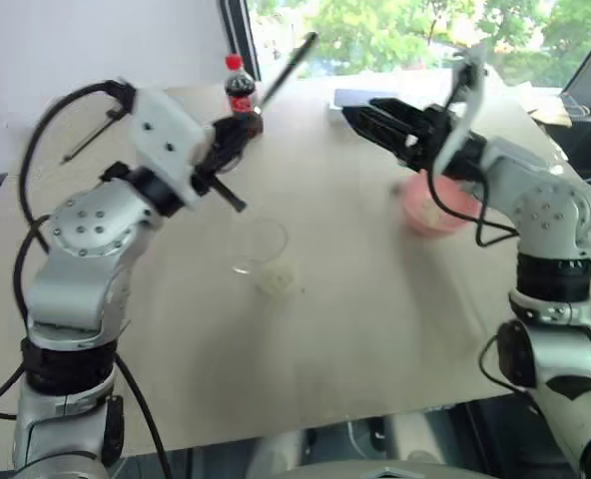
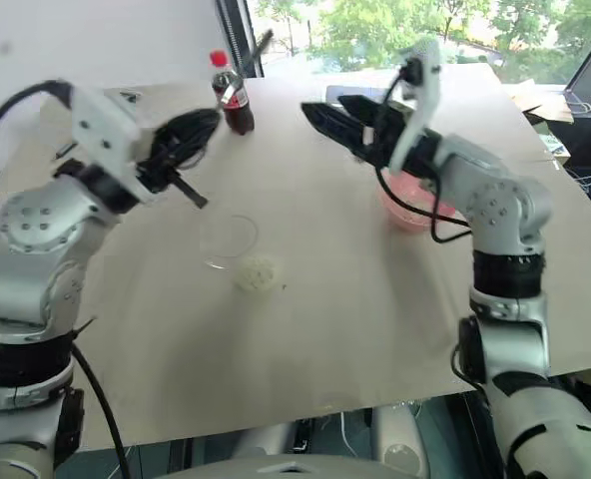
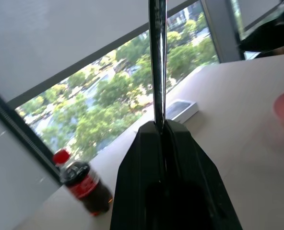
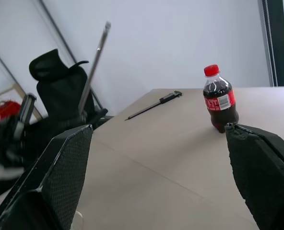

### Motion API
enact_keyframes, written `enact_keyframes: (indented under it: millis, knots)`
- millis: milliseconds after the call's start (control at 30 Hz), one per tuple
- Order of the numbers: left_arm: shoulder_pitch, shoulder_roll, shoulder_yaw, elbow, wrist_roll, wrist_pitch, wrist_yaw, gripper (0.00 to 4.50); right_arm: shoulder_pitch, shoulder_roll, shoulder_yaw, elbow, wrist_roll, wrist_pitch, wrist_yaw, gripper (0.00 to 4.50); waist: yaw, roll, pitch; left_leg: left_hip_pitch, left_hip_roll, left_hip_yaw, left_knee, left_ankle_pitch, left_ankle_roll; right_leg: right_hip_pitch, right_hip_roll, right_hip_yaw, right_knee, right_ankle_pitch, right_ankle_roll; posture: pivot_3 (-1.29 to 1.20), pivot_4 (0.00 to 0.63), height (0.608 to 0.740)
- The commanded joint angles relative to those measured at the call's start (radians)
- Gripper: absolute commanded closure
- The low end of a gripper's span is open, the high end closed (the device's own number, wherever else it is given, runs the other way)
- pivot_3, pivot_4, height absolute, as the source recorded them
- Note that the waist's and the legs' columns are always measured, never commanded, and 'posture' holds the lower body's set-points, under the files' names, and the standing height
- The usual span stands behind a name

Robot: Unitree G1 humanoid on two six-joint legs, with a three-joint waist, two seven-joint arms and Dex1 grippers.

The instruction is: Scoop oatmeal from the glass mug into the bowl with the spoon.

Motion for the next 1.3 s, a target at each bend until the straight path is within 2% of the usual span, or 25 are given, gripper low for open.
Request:
enact_keyframes:
  millis: [33, 333, 433, 667, 1100, 1300]
  knots:
    - [-0.018, 0.013, -0.016, -0.028, 0.034, -0.040, -0.032, 4.47, -0.058, 0.027, -0.012, -0.012, 0.036, 0.026, -0.005, 0.00, -0.001, 0.000, 0.000, 0.000, 0.000, 0.000, 0.000, 0.000, 0.000, 0.000, 0.000, 0.000, 0.000, 0.000, 0.000, 0.00, 0.150, 0.740]
    - [-0.027, 0.014, -0.021, -0.012, 0.077, -0.068, -0.079, 4.47, -0.080, 0.062, -0.018, -0.031, 0.102, 0.090, 0.020, 0.00, 0.000, 0.000, 0.000, 0.000, 0.000, 0.000, 0.007, 0.000, 0.000, 0.000, 0.002, 0.000, 0.002, 0.000, 0.000, 0.00, 0.150, 0.740]
    - [-0.019, 0.025, -0.018, 0.004, 0.093, -0.085, -0.100, 4.50, -0.087, 0.064, -0.029, -0.023, 0.109, 0.091, 0.009, 0.86, 0.000, 0.000, 0.000, 0.000, 0.000, 0.000, 0.008, 0.000, 0.000, 0.000, 0.002, 0.000, 0.003, 0.000, 0.000, 0.00, 0.150, 0.740]
    - [-0.013, 0.020, -0.011, 0.014, 0.099, -0.083, -0.119, 4.50, -0.100, 0.066, -0.050, -0.006, 0.107, 0.078, -0.007, 4.41, -0.002, 0.001, 0.000, 0.000, 0.000, 0.000, 0.009, 0.000, 0.000, 0.000, 0.002, 0.000, 0.003, 0.000, 0.000, 0.00, 0.150, 0.740]
    - [-0.009, 0.009, -0.011, 0.000, 0.109, -0.074, -0.116, 4.50, -0.116, 0.087, -0.059, 0.012, 0.102, 0.058, -0.042, 4.41, -0.002, 0.001, 0.000, 0.000, 0.000, 0.000, 0.009, 0.000, 0.000, 0.000, 0.002, 0.000, 0.003, 0.000, 0.000, 0.00, 0.150, 0.740]
    - [0.003, -0.016, 0.089, -0.042, 0.053, -0.010, -0.055, 4.50, -0.119, 0.085, -0.071, 0.030, 0.095, 0.045, -0.052, 4.41, -0.002, 0.001, 0.000, 0.000, 0.000, 0.000, 0.009, 0.000, 0.000, 0.000, 0.002, 0.000, 0.003, 0.000, 0.000, 0.00, 0.150, 0.740]
